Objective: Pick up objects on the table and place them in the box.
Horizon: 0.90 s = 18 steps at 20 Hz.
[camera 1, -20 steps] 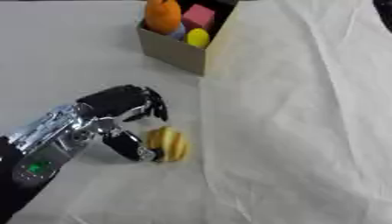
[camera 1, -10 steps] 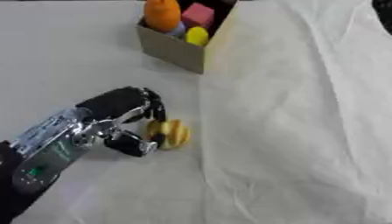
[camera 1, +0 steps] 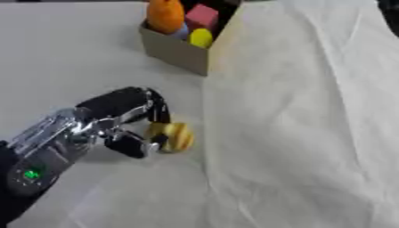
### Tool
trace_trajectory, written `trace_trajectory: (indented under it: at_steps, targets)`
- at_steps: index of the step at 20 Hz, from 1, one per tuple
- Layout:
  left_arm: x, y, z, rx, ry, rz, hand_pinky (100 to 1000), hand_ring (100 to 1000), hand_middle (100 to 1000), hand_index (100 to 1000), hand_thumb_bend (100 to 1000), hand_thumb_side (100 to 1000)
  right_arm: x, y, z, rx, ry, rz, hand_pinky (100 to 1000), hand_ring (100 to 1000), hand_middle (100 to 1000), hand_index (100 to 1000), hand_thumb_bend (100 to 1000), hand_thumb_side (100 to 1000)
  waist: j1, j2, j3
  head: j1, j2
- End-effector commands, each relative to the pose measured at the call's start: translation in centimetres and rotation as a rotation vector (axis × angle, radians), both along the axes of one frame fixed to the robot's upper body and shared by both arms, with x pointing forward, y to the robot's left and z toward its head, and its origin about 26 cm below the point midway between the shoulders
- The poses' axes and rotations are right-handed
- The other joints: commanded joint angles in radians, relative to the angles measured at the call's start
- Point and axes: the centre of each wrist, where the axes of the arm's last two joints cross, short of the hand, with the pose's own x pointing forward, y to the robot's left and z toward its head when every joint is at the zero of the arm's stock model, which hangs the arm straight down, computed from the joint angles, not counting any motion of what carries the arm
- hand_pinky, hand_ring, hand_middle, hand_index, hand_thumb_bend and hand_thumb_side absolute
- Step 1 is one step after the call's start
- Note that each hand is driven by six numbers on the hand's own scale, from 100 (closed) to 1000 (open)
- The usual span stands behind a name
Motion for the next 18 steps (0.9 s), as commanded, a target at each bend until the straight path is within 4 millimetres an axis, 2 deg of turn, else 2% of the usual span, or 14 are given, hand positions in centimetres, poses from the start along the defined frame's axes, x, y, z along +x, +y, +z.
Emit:
trace_trajectory:
  at_steps: [1, 5, 8, 11, 14, 18]
  targets:
    - [-0.2, 0.5, 3.6, 0.008, -0.092, -0.005, 696, 607, 554, 604, 194, 100, -0.5, -0.3, 0.7, -0.003, -0.028, -0.009, 932, 700, 651, 796, 100, 568, 0.003, -0.027, 0.002, -0.006, 0.0]
    - [-0.3, 0.2, 7.7, 0.042, -0.219, -0.028, 705, 621, 579, 610, 224, 100, -0.5, -0.5, 0.7, -0.009, -0.029, -0.015, 932, 701, 652, 797, 100, 567, 0.008, -0.033, 0.002, -0.009, 0.005]
    - [0.5, 0.2, 10.8, 0.028, -0.323, -0.012, 707, 619, 579, 609, 219, 100, -0.5, -0.5, 0.8, -0.014, -0.033, -0.016, 932, 701, 652, 797, 100, 567, 0.013, -0.033, -0.004, -0.008, 0.004]
    - [2.4, 0.3, 13.1, -0.067, -0.355, 0.022, 701, 608, 568, 600, 171, 100, -0.5, -0.4, 0.9, -0.019, -0.036, -0.012, 932, 701, 651, 796, 100, 566, 0.015, -0.029, -0.015, 0.004, -0.002]
    - [4.6, 0.1, 14.8, -0.133, -0.388, 0.028, 708, 611, 571, 603, 174, 100, -0.5, -0.3, 1.1, -0.025, -0.042, -0.006, 931, 701, 651, 796, 100, 587, 0.017, -0.024, -0.029, 0.021, -0.01]
    - [8.5, 0.1, 15.2, -0.143, -0.377, 0.086, 709, 615, 577, 611, 177, 100, -0.5, -0.1, 1.4, -0.028, -0.053, 0.001, 931, 701, 651, 797, 100, 566, 0.019, -0.016, -0.049, 0.046, -0.021]
